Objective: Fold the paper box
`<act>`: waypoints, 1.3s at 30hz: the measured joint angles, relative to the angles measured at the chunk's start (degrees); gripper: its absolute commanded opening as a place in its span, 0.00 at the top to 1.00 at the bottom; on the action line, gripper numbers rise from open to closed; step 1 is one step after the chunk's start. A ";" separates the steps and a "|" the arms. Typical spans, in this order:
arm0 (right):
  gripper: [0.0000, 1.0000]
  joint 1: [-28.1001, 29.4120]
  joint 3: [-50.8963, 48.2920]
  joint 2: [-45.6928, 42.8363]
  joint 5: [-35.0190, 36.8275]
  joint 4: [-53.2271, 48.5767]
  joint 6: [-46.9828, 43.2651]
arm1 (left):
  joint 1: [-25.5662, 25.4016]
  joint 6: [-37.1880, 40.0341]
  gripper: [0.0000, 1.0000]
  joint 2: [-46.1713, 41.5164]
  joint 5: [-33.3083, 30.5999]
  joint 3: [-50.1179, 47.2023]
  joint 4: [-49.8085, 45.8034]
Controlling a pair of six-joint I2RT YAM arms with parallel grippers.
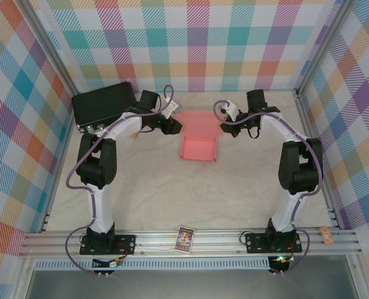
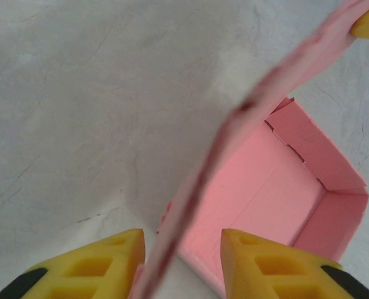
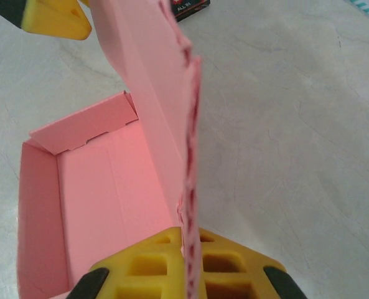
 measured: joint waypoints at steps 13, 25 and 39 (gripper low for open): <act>0.94 0.85 0.72 1.09 0.33 -0.90 -0.15 | 0.04 -0.55 0.84 0.00 1.01 0.98 -0.83; 0.95 0.85 0.83 1.18 1.81 -0.76 0.66 | 0.04 -0.07 0.78 0.00 -1.31 0.98 -2.47; 0.89 0.87 1.38 1.18 2.21 -0.46 1.77 | 0.04 0.81 1.00 -0.02 -1.42 0.98 -3.74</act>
